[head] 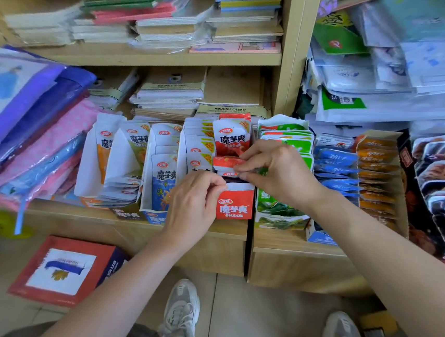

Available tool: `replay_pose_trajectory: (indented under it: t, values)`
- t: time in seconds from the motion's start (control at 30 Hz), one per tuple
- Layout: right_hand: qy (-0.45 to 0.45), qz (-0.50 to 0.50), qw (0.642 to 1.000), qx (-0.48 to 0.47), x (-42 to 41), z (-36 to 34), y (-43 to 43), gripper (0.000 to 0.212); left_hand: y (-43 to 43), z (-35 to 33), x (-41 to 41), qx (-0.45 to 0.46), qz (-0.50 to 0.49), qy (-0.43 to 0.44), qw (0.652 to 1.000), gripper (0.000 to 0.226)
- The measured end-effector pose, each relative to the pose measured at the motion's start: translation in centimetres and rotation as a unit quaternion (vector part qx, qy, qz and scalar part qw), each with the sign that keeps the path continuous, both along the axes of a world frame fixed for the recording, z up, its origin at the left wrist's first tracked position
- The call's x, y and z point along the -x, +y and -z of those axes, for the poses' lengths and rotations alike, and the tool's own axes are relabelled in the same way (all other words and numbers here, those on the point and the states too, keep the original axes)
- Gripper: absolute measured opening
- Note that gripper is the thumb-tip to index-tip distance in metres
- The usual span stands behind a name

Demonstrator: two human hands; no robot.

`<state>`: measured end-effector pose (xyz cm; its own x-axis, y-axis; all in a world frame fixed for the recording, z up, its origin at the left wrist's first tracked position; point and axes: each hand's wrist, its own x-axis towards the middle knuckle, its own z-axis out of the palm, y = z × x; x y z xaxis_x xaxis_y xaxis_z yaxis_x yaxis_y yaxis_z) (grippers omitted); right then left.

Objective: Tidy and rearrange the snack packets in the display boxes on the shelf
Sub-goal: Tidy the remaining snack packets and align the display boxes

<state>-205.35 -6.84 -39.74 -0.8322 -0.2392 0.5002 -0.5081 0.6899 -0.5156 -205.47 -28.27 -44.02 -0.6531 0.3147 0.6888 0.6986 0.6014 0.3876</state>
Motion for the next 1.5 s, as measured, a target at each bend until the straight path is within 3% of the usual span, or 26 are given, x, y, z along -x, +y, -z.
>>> replay_pose_trajectory:
  t: [0.17, 0.27, 0.37, 0.43, 0.53, 0.7, 0.83, 1.03, 1.13, 1.23, 1.3, 1.4, 1.5]
  values:
    - [-0.052, -0.028, 0.994, -0.088, -0.5, -0.8, 0.2, 0.016, -1.2, 1.0, -0.4, 0.036, 0.046, -0.023, 0.998, 0.005]
    - [-0.063, -0.047, 0.991, -0.107, -1.4, -0.9, 0.6, 0.024, -1.8, 1.0, -1.0, 0.011, 0.048, -0.018, 0.999, 0.006]
    - [0.031, 0.016, 0.997, -0.062, -1.7, -1.0, 1.1, 0.028, -1.6, -0.5, -1.3, -0.034, 0.006, 0.015, 0.999, 0.019]
    - [0.083, 0.074, 0.993, -0.046, -0.9, -1.5, 1.1, 0.036, -1.0, -1.6, -1.0, -0.015, 0.007, 0.014, 1.0, 0.028]
    - [0.07, 0.089, 0.991, -0.068, 1.4, -2.3, 0.6, 0.043, -0.1, -2.6, 0.1, 0.047, 0.044, -0.03, 0.997, 0.041]
    - [0.063, 0.022, 0.992, -0.109, 4.8, -2.8, 0.2, 0.015, 0.4, -2.5, 2.1, 0.042, 0.061, -0.017, 0.997, 0.023]
    - [0.029, 0.033, 0.988, -0.151, 7.1, -3.7, 0.2, 0.015, 0.5, -2.5, 3.0, 0.027, 0.065, -0.028, 0.997, 0.018]
    - [-0.08, 0.021, 0.969, -0.232, 7.7, -6.2, -0.2, 0.008, 0.2, -3.6, 3.1, -0.026, 0.053, -0.163, 0.985, 0.018]
    - [-0.073, 0.017, 0.978, -0.194, 7.3, -6.5, 0.3, 0.007, 0.4, -4.5, 3.8, -0.082, 0.036, -0.164, 0.982, 0.023]
    - [-0.035, 0.024, 0.994, -0.099, 6.0, -5.6, 0.9, 0.012, 0.9, -5.7, 5.1, -0.031, 0.027, -0.149, 0.988, 0.02]
    - [-0.019, 0.034, 0.997, -0.074, 5.5, -5.0, 1.1, 0.015, 1.1, -6.4, 5.8, -0.005, 0.028, -0.199, 0.979, 0.021]
    - [-0.003, 0.031, 0.996, -0.089, 5.4, -4.6, 0.8, 0.012, 1.3, -6.4, 6.4, 0.036, 0.019, -0.251, 0.967, 0.028]
    - [0.008, 0.025, 0.991, -0.131, 5.8, -4.7, 0.6, 0.009, 1.7, -5.9, 6.4, 0.071, 0.009, -0.232, 0.97, 0.029]
